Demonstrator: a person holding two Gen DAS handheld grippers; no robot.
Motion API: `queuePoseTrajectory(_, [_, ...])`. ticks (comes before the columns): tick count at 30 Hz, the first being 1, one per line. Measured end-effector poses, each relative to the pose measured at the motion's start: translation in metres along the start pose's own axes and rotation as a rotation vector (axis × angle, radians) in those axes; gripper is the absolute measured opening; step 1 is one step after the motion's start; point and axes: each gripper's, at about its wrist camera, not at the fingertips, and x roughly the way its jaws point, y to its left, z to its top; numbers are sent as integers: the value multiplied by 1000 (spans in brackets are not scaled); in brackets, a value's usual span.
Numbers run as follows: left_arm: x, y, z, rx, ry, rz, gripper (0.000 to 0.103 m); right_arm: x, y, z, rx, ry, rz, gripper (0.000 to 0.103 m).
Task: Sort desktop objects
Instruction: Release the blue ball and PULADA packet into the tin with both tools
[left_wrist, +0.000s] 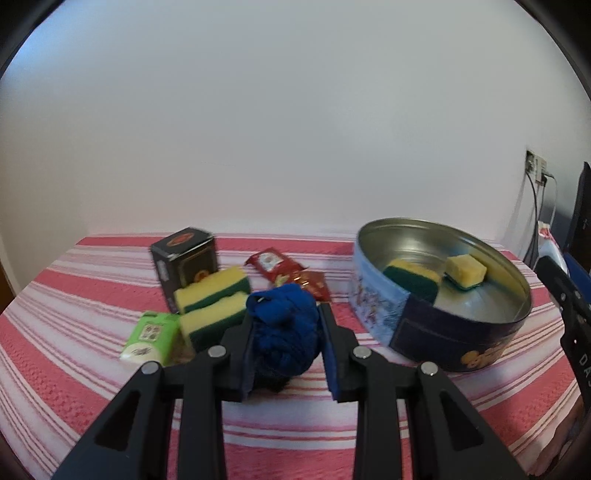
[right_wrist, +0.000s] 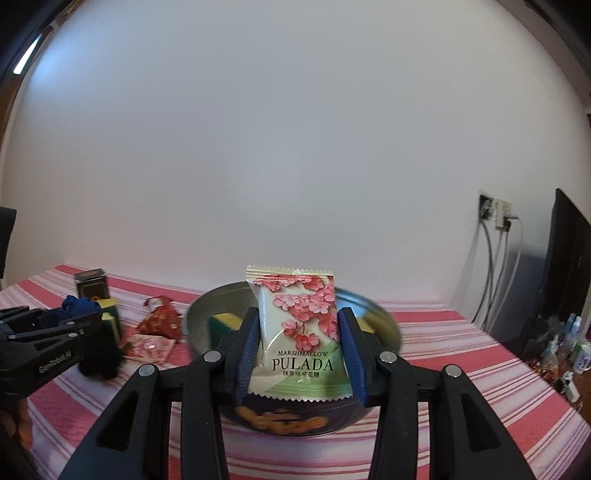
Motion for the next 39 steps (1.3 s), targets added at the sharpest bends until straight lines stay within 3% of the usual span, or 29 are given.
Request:
queuePoseTrajectory(12, [19,-58,26,36,-24,-90,29,18,-46,6,-13,-13,-111,46])
queuePoseTrajectory(22, [49,-113,45,68,-15,-152,29,58,-75,9,-30,0,-186,46])
queuePoseTrajectory(28, [74,-140,48,98,16,-180,29,84,-96,6,-25,28,-198,46])
queuePoseTrajectory(39, [95,-152,48,85,57,-169,29,114,-96,-2,-41,116,-120,46])
